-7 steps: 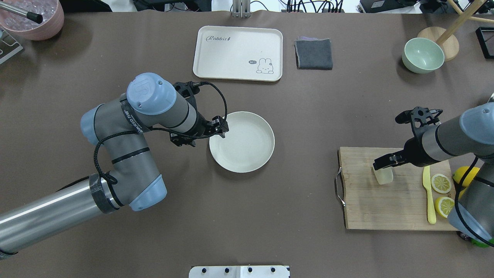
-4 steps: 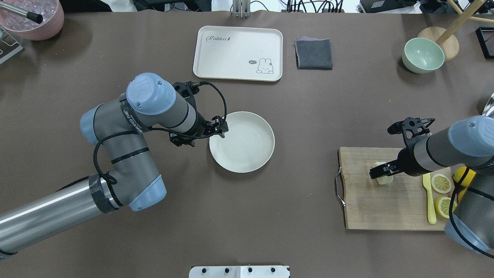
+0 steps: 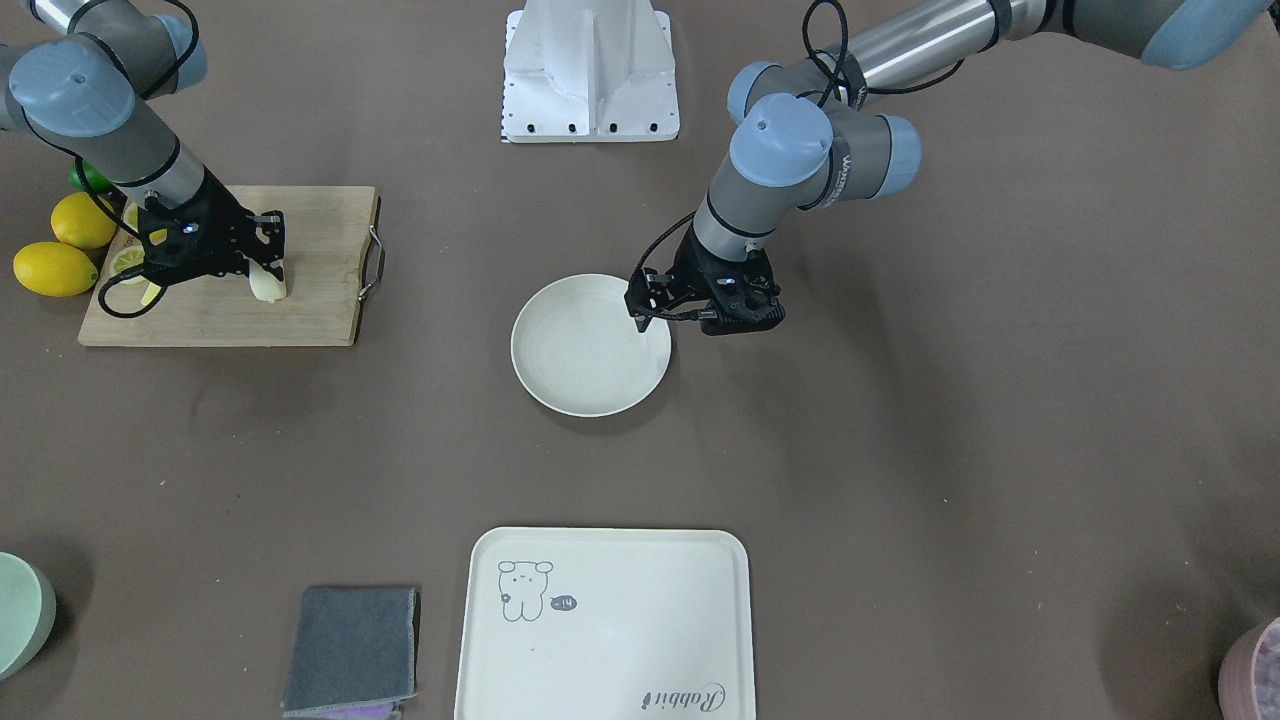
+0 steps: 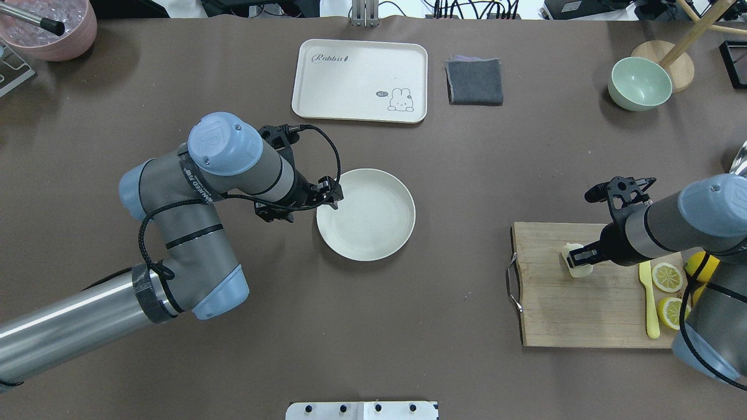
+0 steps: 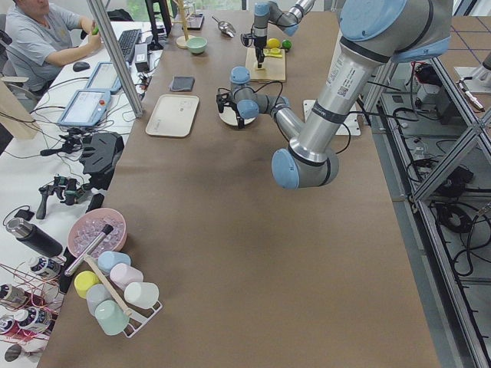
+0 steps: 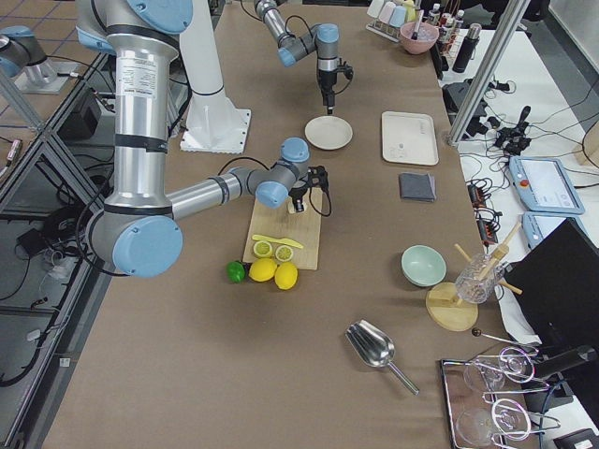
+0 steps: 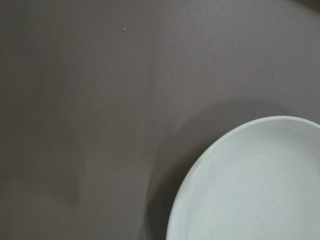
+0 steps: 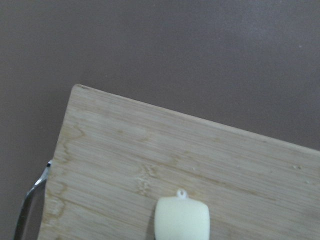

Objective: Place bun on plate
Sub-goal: 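Release the plate with the left gripper while the right gripper grasps the cream bun, then carry the bun with the right gripper over the plate while the left arm withdraws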

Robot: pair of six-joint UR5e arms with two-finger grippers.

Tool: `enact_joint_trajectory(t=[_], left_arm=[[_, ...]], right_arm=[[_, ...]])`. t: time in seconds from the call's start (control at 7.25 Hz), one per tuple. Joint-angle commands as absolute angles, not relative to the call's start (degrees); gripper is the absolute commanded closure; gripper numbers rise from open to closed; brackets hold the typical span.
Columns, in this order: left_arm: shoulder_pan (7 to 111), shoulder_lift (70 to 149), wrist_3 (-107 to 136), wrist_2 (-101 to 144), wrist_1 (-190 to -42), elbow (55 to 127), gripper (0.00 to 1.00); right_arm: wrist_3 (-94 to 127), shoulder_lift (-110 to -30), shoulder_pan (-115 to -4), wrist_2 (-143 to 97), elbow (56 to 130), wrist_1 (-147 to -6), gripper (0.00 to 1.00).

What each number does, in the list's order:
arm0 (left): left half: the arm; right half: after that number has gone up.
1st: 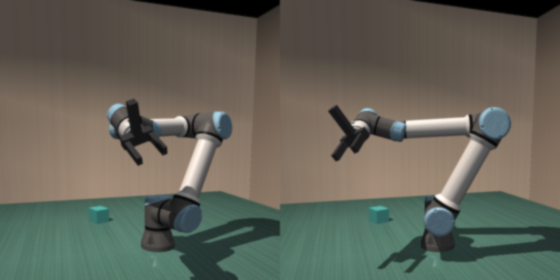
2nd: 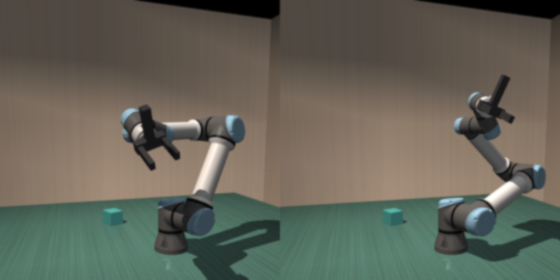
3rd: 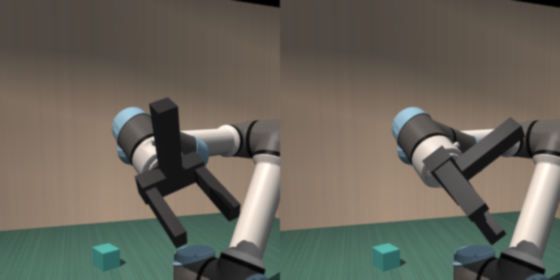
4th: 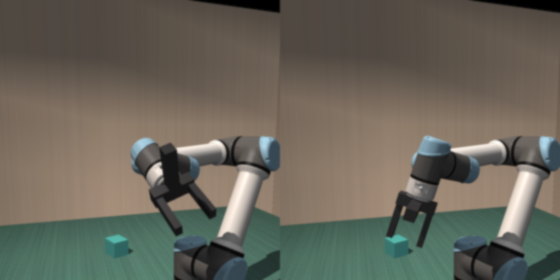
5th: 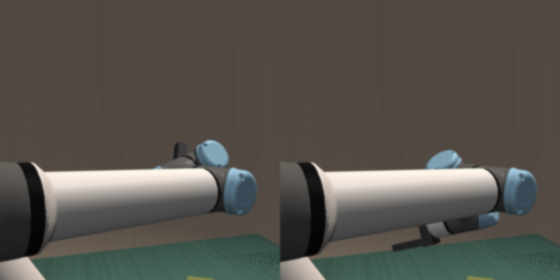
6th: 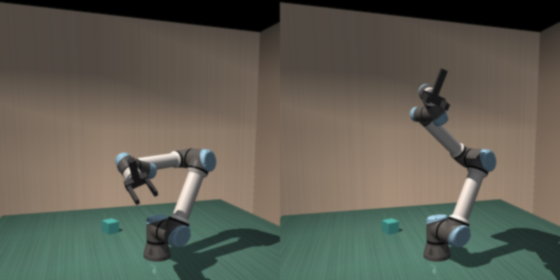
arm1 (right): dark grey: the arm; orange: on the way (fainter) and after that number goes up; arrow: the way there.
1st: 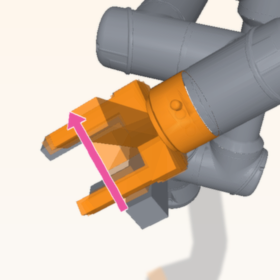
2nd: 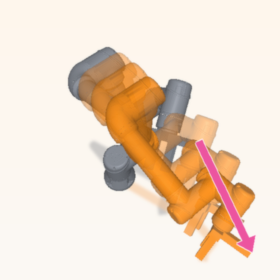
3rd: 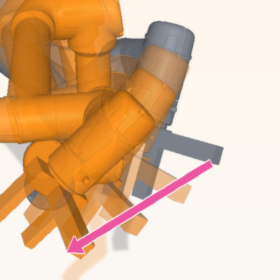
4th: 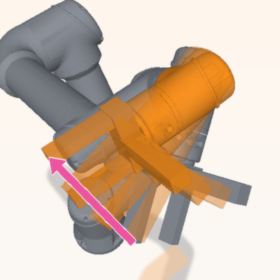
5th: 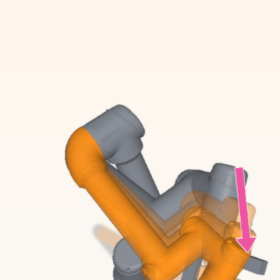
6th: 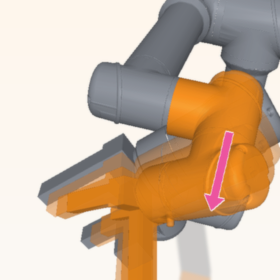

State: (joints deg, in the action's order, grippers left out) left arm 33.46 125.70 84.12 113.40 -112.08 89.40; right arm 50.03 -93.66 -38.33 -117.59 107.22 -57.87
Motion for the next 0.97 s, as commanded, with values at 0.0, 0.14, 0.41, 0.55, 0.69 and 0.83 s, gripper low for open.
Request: enact_joint_trajectory(t=[0.0,0.14,0.41,0.55,0.69,0.83], left_arm=[[36.89,122.20,83.50,114.16,-112.06,94.44,0.03],[39.09,116.95,80.45,115.56,-111.80,99.96,0.03],[42.62,107.18,77.17,119.00,-111.97,106.32,0.03],[43.41,104.35,75.86,119.00,-112.06,107.65,0.03],[44.72,101.02,72.89,119.09,-112.06,109.23,0.03],[46.74,96.98,69.38,119.18,-112.32,110.90,0.03]], right_arm=[[49.92,-87.50,-39.29,-117.34,107.23,-59.75,0.87],[50.01,-79.36,-39.20,-116.03,106.79,-66.90,0.86],[51.06,-64.14,-36.75,-113.21,103.47,-78.19,0.84],[56.20,-57.03,-33.34,-109.81,98.84,-78.31,0.83],[58.77,-50.78,-30.87,-105.95,92.18,-78.05,0.82],[59.67,-46.01,-30.41,-105.65,86.19,-77.79,0.82]])
